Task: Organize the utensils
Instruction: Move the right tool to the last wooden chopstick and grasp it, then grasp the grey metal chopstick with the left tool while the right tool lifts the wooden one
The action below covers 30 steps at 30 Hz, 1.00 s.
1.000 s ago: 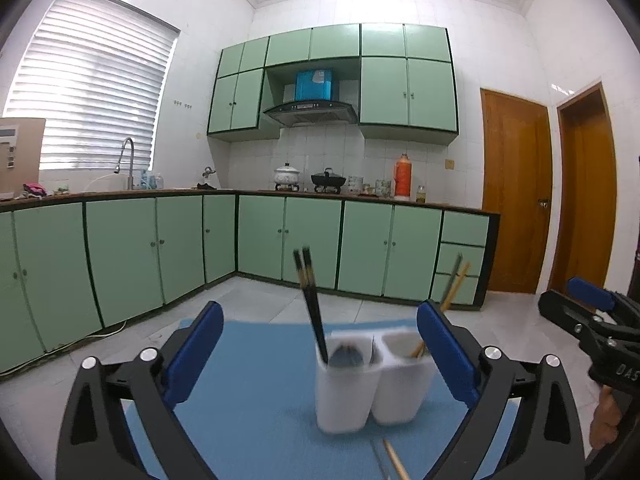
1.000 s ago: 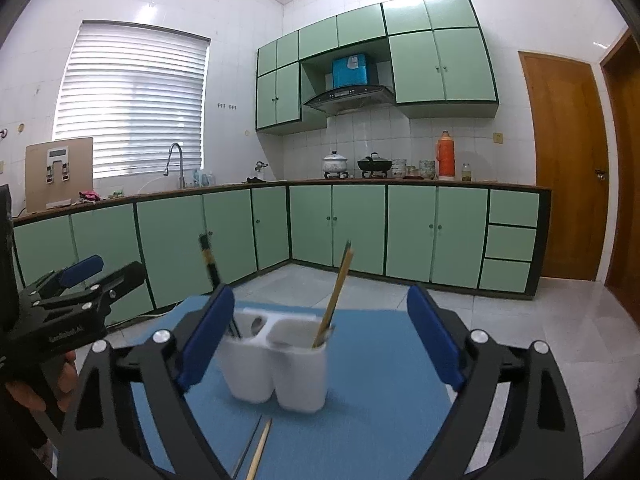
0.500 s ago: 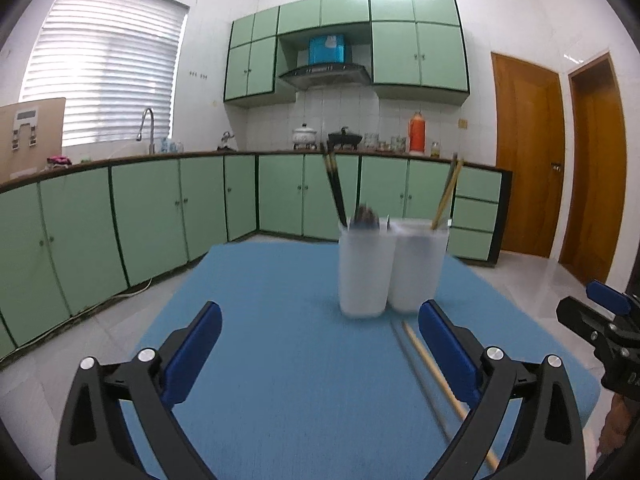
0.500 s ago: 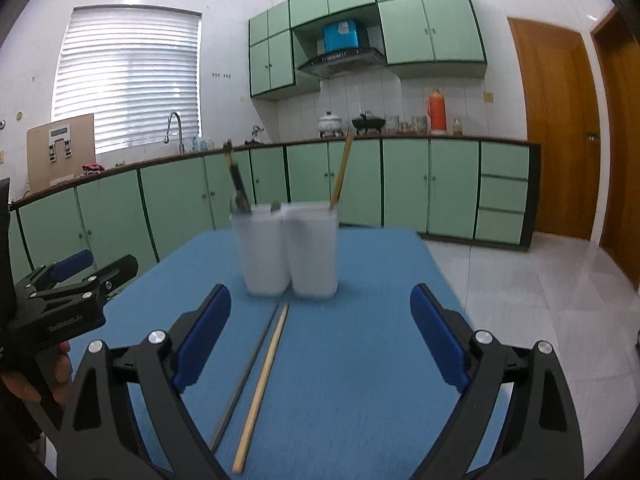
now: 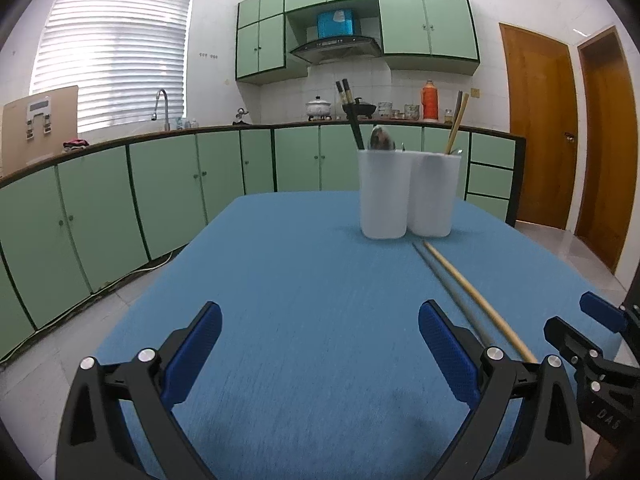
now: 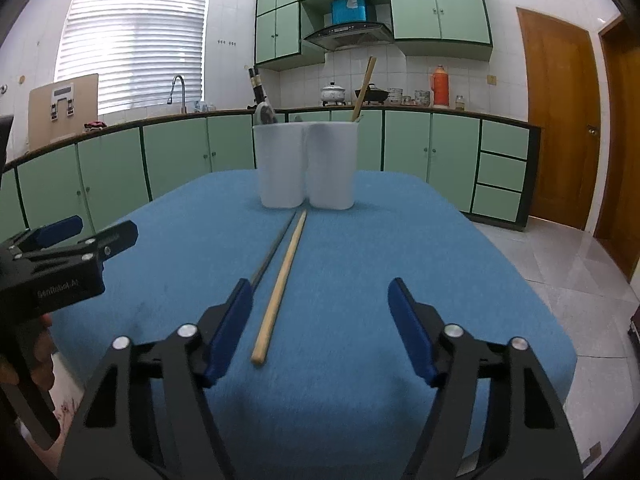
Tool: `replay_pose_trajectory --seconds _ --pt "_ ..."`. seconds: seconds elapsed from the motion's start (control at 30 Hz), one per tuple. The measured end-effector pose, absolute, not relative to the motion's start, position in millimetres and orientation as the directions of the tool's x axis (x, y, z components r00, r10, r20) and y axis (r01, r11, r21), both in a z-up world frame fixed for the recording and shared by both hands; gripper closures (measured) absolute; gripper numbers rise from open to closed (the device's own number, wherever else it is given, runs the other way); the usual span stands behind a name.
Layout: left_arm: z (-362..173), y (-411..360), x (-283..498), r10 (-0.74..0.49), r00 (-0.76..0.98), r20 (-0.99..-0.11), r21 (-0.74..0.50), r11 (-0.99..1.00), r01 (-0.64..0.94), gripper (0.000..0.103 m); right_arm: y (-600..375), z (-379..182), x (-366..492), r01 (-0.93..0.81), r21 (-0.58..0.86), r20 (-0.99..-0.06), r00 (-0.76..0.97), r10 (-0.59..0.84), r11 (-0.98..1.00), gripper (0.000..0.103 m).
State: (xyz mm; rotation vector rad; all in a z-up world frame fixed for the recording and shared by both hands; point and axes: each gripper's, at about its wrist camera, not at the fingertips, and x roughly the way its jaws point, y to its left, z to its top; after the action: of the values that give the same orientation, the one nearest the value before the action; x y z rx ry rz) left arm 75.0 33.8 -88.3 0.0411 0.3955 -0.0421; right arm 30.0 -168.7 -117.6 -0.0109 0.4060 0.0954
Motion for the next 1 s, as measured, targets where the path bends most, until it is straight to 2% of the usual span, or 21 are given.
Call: replay_pose_trajectory --seconds 0.1,0.17,0.37,0.7,0.8,1.0 --pt "-90 35 71 -0.03 0.923 -0.385 0.031 0.998 0.045 0.006 -163 -124 25 -0.096 0.012 -0.388 0.917 0.093 0.995 0.048" --pt "-90 36 69 -0.027 0.925 -0.379 0.029 0.999 0.041 0.006 -159 -130 23 -0.101 0.011 -0.389 0.916 0.098 0.995 0.06" --pt "-92 39 66 -0.029 0.922 -0.386 0.022 0.999 0.041 0.006 -150 -139 23 -0.113 -0.013 -0.4 0.911 0.098 0.994 0.08" --pt "-93 36 67 -0.04 0.92 -0.389 0.021 0.998 0.052 0.006 -140 -145 24 -0.096 -0.073 -0.351 0.934 0.064 0.993 0.09" --pt "-94 35 66 -0.041 0.92 -0.391 0.018 0.998 0.052 0.006 -135 -150 22 -0.091 -0.095 -0.328 0.943 0.056 0.991 0.096" --pt "-94 34 65 -0.042 0.919 -0.393 0.017 0.998 0.053 0.006 -137 -150 24 -0.081 -0.091 -0.316 0.947 0.048 0.993 0.097"
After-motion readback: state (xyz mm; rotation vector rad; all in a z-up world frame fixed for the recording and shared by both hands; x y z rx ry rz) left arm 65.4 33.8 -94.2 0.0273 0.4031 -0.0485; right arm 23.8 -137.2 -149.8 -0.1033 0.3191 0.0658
